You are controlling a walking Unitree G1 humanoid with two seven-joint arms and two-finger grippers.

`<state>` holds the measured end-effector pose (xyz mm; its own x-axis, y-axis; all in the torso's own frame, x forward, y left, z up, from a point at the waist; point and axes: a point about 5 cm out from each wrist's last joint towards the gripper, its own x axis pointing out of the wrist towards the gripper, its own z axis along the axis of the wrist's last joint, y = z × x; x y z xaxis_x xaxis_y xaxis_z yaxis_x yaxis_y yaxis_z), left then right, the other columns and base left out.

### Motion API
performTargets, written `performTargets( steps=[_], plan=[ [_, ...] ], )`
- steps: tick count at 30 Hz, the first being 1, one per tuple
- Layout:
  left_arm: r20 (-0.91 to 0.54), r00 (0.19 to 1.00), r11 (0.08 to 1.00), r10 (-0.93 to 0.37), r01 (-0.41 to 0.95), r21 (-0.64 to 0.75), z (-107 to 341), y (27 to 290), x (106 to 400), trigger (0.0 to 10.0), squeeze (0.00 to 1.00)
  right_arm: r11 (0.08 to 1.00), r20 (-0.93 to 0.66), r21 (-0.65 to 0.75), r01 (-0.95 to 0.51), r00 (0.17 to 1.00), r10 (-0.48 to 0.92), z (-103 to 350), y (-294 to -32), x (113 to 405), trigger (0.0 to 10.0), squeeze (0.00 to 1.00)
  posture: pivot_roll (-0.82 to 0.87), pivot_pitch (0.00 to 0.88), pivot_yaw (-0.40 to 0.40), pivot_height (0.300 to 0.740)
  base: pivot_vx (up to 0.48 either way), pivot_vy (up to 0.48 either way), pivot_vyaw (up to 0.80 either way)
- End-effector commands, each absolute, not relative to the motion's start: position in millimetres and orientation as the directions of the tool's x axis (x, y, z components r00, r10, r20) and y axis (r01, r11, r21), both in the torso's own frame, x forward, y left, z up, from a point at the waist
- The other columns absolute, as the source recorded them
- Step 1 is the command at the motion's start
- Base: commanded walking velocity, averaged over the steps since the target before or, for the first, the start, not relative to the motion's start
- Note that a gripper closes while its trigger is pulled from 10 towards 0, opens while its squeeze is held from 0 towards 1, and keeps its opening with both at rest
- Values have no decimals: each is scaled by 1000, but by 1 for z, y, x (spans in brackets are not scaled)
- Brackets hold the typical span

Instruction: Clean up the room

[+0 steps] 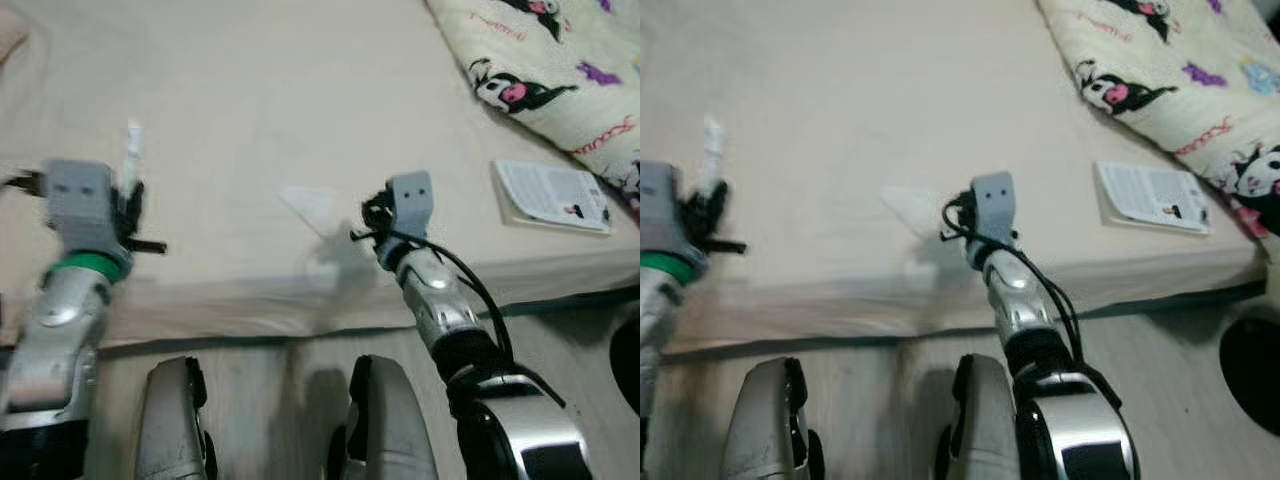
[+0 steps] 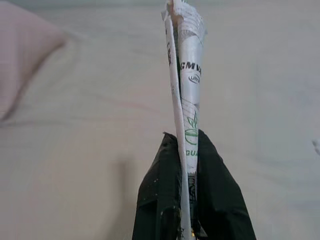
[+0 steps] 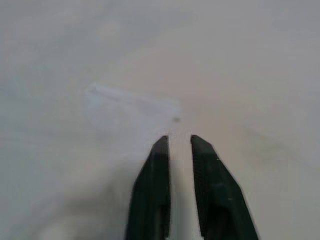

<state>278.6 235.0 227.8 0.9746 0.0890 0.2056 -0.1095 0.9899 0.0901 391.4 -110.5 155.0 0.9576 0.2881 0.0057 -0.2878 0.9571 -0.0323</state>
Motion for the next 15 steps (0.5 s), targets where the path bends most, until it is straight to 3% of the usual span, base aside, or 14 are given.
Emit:
performTargets(
  steps=[1, 14, 15],
  plan=[
    [208, 971, 985, 116, -140, 103, 239, 240, 257, 10000, 0, 964, -45, 36, -263, 963, 265, 145, -112, 392, 10000, 1000, 381, 368, -86, 543, 0, 0, 0],
    [199, 961, 964, 190, -221, 147, 264, 250, 224, 10000, 0, 958, -73, 69, -279, 956, 284, 146, -104, 394, 10000, 1000, 473, 423, -76, 543, 0, 0, 0],
    [183, 962, 961, 202, -231, 153, 265, 250, 217, 10000, 0, 961, -150, 52, -270, 950, 275, 136, -104, 393, 10000, 0, 504, 445, -62, 543, 0, 0, 0]
  ],
)
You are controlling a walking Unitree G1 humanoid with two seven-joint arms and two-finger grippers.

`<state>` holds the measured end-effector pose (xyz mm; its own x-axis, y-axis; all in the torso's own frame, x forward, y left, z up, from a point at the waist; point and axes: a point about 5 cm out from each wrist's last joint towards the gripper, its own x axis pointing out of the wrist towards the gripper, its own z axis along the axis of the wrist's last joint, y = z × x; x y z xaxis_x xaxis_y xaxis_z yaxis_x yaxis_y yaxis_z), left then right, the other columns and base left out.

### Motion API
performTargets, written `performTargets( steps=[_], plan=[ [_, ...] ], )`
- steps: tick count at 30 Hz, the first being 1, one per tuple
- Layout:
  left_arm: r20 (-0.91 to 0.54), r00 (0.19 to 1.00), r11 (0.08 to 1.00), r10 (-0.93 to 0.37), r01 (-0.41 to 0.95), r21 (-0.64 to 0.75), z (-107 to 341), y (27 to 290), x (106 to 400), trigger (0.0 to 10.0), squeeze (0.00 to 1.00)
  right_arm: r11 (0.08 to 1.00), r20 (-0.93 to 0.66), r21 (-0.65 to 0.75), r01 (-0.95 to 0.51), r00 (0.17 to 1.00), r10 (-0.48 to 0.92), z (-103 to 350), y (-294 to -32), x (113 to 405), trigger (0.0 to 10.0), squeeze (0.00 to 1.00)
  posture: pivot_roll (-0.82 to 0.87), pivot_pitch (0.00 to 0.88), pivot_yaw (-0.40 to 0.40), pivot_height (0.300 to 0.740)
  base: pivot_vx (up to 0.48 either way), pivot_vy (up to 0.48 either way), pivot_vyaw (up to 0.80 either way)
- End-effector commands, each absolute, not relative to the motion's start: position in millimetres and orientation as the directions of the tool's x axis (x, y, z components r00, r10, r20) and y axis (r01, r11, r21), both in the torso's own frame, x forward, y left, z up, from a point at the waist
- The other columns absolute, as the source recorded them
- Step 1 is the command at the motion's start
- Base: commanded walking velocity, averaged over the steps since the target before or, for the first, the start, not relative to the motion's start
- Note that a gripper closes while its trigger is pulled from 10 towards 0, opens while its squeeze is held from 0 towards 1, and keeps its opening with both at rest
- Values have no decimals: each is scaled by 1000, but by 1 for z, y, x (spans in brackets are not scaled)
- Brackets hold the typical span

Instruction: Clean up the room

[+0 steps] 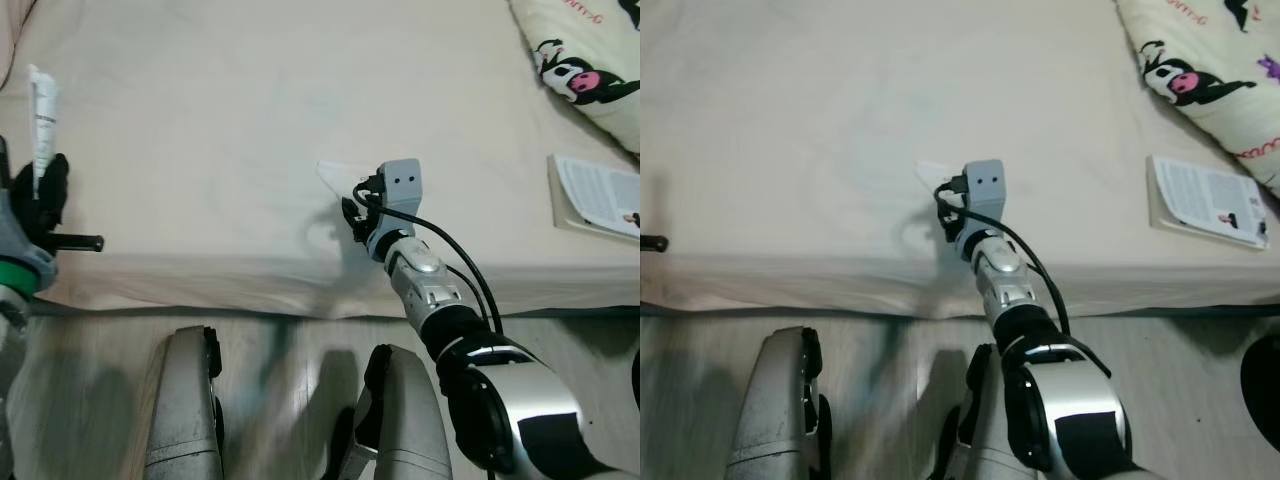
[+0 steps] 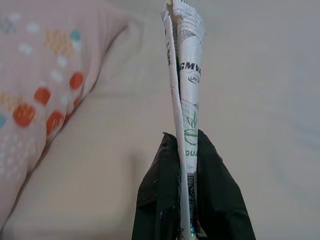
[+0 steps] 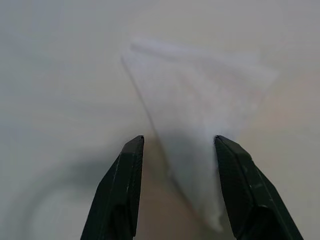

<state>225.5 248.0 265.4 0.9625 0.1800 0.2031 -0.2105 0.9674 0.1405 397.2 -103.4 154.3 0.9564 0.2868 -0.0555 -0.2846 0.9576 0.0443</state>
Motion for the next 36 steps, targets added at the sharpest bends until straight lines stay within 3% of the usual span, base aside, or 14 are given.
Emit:
performTargets(
  steps=[1, 5, 6, 7, 24, 29, 34, 35, 36],
  plan=[
    [183, 962, 961, 202, -231, 153, 265, 250, 217, 10000, 0, 961, -150, 52, -270, 950, 275, 136, -104, 393, 10000, 0, 504, 445, -62, 543, 0, 0, 0],
    [155, 963, 956, 219, -243, 164, 265, 252, 209, 10000, 0, 973, -255, 11, -230, 941, 225, 121, -108, 389, 10000, 0, 512, 449, -51, 543, 0, 0, 0],
    [148, 964, 956, 221, -244, 163, 266, 252, 209, 10000, 0, 974, -263, 15, -228, 938, 224, 119, -109, 388, 6549, 0, 514, 449, -47, 543, 0, 0, 0],
    [144, 964, 956, 222, -244, 163, 267, 252, 209, 10000, 0, 974, -264, 34, -222, 938, 223, 118, -109, 387, 0, 0, 513, 447, -45, 543, 0, 0, 0],
    [108, 972, 974, 207, -216, 73, 256, 239, 232, 10000, 0, 972, -166, 106, -208, 960, 224, 140, -120, 397, 0, 0, 390, 324, -98, 543, 0, 0, 0],
    [73, 991, 992, 114, -117, 39, 223, 206, 262, 10000, 0, 939, 18, 14, -345, 939, 345, 154, -115, 393, 0, 0, 214, 172, -141, 543, 0, 0, 0],
    [69, 998, 999, -4, 1, 47, 203, 171, 285, 10000, 0, 952, 177, -6, -307, 936, 304, 162, -131, 385, 0, 0, 123, 100, -148, 543, 0, 0, 0],
    [66, 997, 999, -29, 26, 43, 200, 164, 290, 10000, 0, 957, 204, -14, -288, 936, 285, 162, -137, 381, 10000, 0, 72, 54, -140, 543, 0, 0, 0],
    [59, 996, 997, -64, 62, 39, 196, 157, 295, 10000, 0, 966, 236, -25, -257, 938, 256, 161, -145, 375, 10000, 0, 45, 34, -134, 543, 0, 0, 0]
  ],
)
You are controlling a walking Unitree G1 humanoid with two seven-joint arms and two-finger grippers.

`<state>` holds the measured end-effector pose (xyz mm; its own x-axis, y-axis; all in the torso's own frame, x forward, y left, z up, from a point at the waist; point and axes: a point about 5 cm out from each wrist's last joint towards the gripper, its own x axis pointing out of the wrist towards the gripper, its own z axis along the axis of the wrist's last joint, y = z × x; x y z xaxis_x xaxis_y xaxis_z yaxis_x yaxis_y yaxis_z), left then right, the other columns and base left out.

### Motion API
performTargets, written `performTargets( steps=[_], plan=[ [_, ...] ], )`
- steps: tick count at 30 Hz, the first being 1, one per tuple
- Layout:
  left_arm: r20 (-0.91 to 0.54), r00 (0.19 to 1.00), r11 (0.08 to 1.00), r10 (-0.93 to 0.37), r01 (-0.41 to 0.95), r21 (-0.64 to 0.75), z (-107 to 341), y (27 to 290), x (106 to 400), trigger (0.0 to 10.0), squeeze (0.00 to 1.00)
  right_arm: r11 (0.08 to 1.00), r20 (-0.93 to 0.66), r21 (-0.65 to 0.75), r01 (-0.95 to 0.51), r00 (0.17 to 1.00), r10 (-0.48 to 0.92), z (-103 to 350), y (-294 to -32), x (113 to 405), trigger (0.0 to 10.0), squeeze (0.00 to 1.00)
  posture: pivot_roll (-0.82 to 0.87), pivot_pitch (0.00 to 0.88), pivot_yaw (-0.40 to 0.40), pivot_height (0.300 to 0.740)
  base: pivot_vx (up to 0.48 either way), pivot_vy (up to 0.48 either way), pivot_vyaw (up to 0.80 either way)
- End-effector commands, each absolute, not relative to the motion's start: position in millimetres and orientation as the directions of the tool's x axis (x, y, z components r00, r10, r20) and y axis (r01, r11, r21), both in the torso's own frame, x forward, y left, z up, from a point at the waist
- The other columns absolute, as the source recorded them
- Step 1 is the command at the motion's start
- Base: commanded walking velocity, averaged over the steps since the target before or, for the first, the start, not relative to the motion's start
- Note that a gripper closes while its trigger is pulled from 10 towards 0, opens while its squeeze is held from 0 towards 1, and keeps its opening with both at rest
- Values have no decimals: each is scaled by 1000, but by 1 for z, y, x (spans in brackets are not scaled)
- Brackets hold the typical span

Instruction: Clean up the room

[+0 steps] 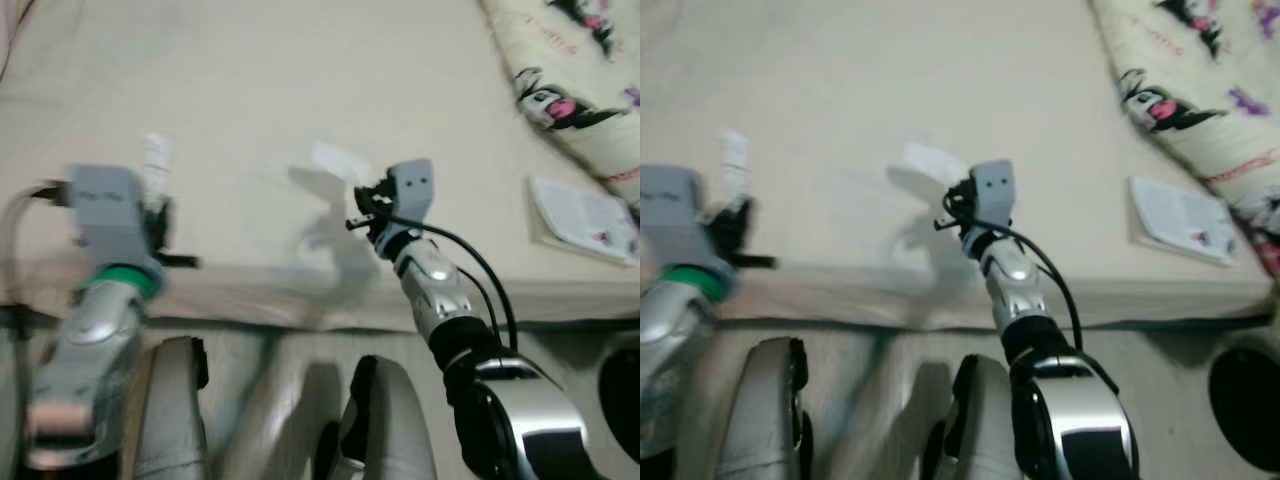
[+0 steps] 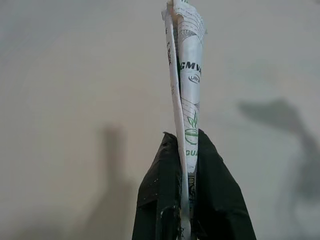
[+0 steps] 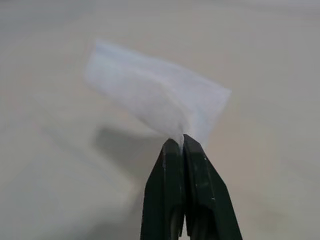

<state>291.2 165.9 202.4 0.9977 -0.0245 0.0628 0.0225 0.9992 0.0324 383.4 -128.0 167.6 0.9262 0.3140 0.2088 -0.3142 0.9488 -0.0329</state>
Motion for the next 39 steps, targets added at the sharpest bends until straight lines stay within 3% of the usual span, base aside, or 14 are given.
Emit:
performTargets(
  steps=[1, 6, 13, 24, 39],
  plan=[
    [59, 996, 997, -64, 62, 39, 196, 157, 295, 10000, 0, 966, 236, -25, -257, 938, 256, 161, -145, 375, 10000, 0, 45, 34, -134, 543, 0, 0, 0],
    [28, 988, 988, -153, 153, 14, 183, 139, 308, 10000, 0, 991, 309, -55, -124, 941, 135, 157, -177, 350, 10000, 0, -39, 0, -84, 543, 0, 0, 0],
    [118, 985, 990, -128, 120, 67, 190, 138, 328, 10000, 0, 997, 368, -79, 1, 929, 29, 151, -203, 340, 10000, 0, -58, 0, -43, 553, 0, 0, 0],
    [208, 977, 993, -52, 29, 112, 204, 147, 343, 10000, 0, 996, 384, -89, -22, 922, 55, 165, -189, 344, 10000, 0, -19, 0, -84, 593, 0, 0, 0],
    [161, 980, 992, -117, 109, 60, 188, 128, 342, 10000, 0, 996, 355, -87, -21, 933, 51, 154, -188, 337, 10000, 0, -30, 0, -72, 653, 0, 0, 0]
  ],
)
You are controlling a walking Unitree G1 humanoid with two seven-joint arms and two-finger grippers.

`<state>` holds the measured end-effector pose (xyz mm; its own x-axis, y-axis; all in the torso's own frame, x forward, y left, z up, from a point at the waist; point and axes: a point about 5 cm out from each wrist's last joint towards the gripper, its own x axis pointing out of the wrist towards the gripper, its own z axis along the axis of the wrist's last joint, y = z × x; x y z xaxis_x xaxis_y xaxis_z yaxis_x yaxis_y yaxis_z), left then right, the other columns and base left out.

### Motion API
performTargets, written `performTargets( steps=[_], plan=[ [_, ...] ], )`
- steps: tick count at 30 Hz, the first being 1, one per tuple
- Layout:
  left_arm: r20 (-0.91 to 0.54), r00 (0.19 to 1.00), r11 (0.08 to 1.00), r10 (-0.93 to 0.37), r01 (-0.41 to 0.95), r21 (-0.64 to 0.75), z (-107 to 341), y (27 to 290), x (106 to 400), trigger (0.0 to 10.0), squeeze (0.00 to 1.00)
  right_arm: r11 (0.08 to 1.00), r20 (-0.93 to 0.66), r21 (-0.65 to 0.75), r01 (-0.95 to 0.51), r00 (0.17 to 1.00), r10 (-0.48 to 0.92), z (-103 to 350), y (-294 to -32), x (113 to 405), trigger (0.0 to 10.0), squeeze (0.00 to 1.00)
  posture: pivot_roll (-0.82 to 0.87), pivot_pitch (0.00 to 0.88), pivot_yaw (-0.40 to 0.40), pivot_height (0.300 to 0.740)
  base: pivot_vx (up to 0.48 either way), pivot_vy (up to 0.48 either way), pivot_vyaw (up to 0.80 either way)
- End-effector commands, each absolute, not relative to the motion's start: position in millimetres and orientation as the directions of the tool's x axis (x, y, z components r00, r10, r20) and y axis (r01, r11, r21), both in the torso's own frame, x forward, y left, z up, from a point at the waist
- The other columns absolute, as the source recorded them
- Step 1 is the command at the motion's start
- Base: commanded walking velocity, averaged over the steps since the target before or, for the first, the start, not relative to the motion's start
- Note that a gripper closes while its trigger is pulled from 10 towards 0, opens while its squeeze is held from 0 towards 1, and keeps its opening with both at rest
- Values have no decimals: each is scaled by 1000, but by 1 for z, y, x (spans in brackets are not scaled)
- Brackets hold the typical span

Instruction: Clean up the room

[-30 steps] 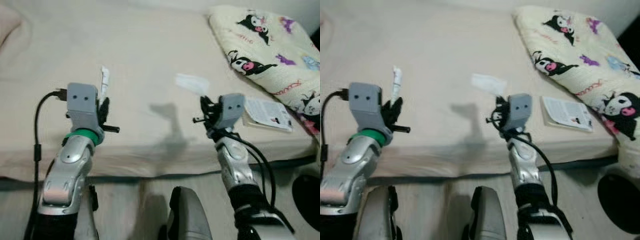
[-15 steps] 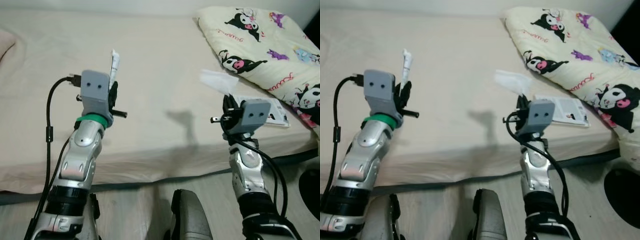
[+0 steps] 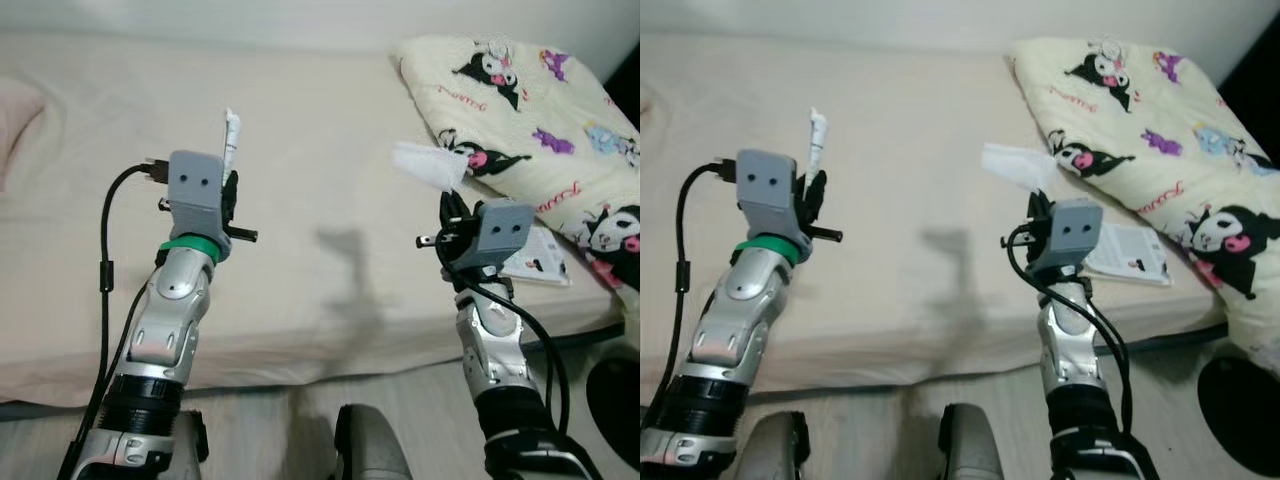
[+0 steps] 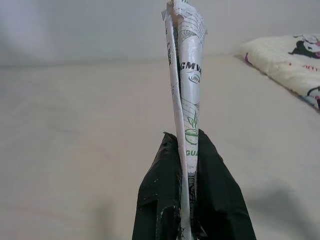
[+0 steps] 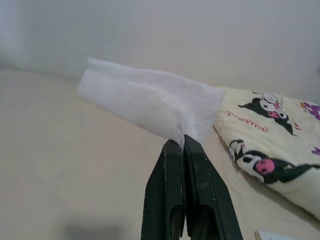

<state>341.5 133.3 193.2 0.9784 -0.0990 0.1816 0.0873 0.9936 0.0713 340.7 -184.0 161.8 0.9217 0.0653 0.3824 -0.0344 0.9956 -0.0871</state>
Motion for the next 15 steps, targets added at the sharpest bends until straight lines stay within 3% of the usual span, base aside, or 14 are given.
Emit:
performTargets(
  steps=[1, 15],
  plan=[
    [159, 979, 991, -130, 123, 50, 187, 125, 341, 10000, 0, 996, 352, -88, -20, 935, 50, 153, -188, 335, 10000, 0, -34, 0, -69, 658, 0, 0, 0],
    [140, 975, 983, -173, 163, 79, 175, 113, 336, 10000, 0, 995, 340, -96, -19, 939, 50, 152, -185, 333, 10000, 0, -46, 0, -62, 713, 0, 0, 0]
  ],
)
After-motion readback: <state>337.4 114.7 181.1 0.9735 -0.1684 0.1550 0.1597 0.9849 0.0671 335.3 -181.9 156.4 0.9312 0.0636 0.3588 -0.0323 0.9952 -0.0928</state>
